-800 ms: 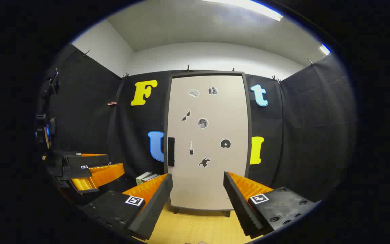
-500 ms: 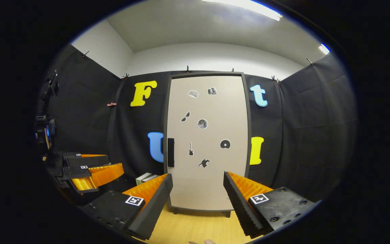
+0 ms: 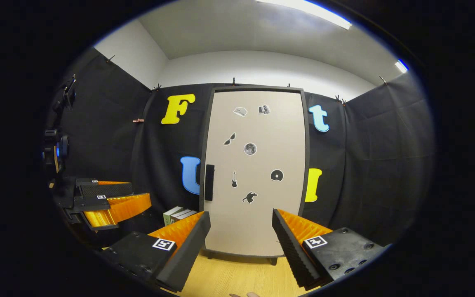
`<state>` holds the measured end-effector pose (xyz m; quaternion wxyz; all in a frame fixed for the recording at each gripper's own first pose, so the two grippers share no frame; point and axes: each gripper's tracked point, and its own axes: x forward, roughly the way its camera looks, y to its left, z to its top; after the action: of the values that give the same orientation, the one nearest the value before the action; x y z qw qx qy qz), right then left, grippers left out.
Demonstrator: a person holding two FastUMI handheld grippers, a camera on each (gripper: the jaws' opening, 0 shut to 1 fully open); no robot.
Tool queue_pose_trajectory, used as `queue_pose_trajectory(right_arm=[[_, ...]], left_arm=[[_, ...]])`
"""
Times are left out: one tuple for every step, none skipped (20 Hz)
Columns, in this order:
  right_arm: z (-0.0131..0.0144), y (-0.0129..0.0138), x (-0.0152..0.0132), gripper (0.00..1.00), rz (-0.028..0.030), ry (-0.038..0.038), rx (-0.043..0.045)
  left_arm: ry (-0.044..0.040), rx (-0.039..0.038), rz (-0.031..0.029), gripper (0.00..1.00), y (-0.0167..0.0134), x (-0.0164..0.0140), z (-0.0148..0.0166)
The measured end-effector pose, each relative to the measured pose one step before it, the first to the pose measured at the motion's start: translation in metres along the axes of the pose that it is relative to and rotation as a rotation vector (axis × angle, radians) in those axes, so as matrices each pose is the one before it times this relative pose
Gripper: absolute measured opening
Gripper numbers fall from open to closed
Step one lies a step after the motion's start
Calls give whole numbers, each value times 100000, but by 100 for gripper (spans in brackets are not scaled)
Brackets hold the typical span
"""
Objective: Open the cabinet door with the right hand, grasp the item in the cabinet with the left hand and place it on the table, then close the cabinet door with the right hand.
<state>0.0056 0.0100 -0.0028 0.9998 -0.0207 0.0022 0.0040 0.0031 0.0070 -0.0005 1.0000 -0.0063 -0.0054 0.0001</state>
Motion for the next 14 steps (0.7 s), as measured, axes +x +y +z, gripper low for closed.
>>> queue_pose_trajectory(right_arm=[[74,19,82,97,-64,-235,39],[42,-21,53,100,-386,-373,-92],[52,-55,27,100,-513,-346,-106],[-57,-39,102,97,-258,20,6],[-35,-15,44,97,-146,29,149],[-15,141,50,97,65,121,236],[12,113,69,97,-6,-17,176],[16,-80,93,97,6,-98,51],[-7,76,71,97,-5,-30,-114],[10,146,58,97,-45,-11,-61],[-2,201,38,97,165,-115,124],[54,224,77,97,284,-174,346],[22,205,136,97,26,-125,435],[111,383,-43,97,227,-425,445]], left_arm=[[-146,-217,22,94,24,77,13],[-101,-28,30,94,125,-34,10],[100,125,136,94,91,81,-103],[27,34,-22,95,84,0,71],[20,-132,-10,94,63,59,-122],[-123,-298,-92,94,74,65,90],[-104,-280,-18,94,35,17,-37],[-289,-284,-36,94,95,32,84],[-31,-472,-243,94,55,67,-78],[148,-562,-172,94,116,-37,-87],[408,-368,-140,94,164,-67,-160],[328,36,-74,94,196,-70,-73],[3,296,128,94,266,-37,-38],[40,320,44,94,281,-78,98]])
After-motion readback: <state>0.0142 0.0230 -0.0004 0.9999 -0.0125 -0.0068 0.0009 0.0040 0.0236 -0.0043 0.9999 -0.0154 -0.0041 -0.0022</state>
